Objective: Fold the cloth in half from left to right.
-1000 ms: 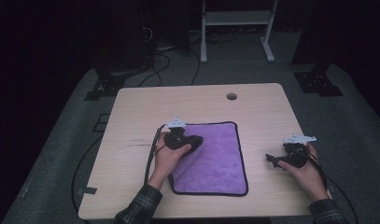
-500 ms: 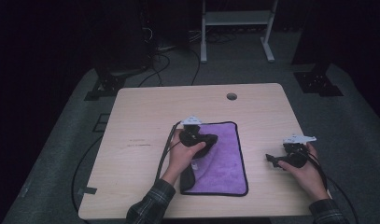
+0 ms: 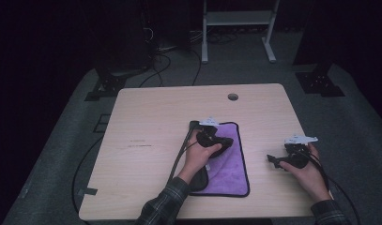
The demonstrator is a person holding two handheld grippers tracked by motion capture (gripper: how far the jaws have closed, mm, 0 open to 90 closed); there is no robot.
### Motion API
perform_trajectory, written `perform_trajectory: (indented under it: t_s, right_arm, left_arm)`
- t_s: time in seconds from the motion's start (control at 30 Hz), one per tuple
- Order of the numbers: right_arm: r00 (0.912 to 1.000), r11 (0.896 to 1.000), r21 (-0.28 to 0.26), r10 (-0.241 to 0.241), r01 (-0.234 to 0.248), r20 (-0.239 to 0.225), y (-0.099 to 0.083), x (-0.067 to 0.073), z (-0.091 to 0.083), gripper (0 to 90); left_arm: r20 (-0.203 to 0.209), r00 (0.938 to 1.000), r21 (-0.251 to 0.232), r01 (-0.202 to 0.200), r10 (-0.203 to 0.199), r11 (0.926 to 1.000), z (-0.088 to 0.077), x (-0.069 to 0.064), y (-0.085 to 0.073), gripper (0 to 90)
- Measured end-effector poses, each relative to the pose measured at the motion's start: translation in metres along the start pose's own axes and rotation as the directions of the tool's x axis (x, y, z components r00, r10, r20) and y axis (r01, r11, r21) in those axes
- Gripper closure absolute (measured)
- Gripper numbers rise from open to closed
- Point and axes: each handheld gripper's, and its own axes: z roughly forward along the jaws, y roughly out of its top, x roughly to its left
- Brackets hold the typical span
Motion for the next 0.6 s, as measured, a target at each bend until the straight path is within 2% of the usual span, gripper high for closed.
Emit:
perform_trajectory:
  t_s: [0.03, 0.1, 0.27, 0.4, 0.53, 0.57, 0.6]
  right_arm:
    - [1.0000, 1.000, 0.000, 0.000, 0.000, 0.000, 0.000, 0.000, 0.000, 7.2]
    - [1.0000, 1.000, 0.000, -0.001, 0.001, -0.002, 0.000, 0.000, 0.000, 7.2]
    - [1.0000, 1.000, 0.000, -0.002, 0.002, -0.002, 0.000, 0.000, 0.000, 7.2]
    - [1.0000, 1.000, -0.001, -0.003, 0.003, -0.003, 0.000, 0.000, 0.000, 7.2]
    - [1.0000, 1.000, 0.000, -0.003, 0.003, -0.004, 0.000, 0.000, 0.000, 7.2]
    - [1.0000, 1.000, -0.001, -0.003, 0.003, -0.004, 0.000, 0.000, 0.000, 7.2]
    - [1.0000, 1.000, -0.001, -0.003, 0.003, -0.005, 0.000, 0.000, 0.000, 7.2]
  left_arm:
    - [0.000, 1.0000, 0.000, 0.000, 0.000, 1.0000, 0.000, 0.000, 0.000, 87.1]
    - [0.006, 1.0000, 0.021, 0.001, -0.001, 0.9998, 0.011, 0.000, -0.001, 87.0]
    - [0.003, 1.0000, 0.058, -0.008, 0.007, 0.9983, 0.027, 0.000, -0.002, 86.7]
    - [0.000, 0.9999, 0.076, -0.013, 0.013, 0.9970, 0.035, 0.000, -0.002, 86.2]
    - [0.007, 0.9998, 0.079, -0.020, 0.020, 0.9967, 0.041, -0.002, -0.002, 84.8]
    - [0.016, 0.9997, 0.073, -0.021, 0.020, 0.9971, 0.042, -0.003, -0.002, 83.4]
    - [0.018, 0.9990, 0.066, -0.042, 0.041, 0.9969, 0.041, -0.005, -0.001, 78.4]
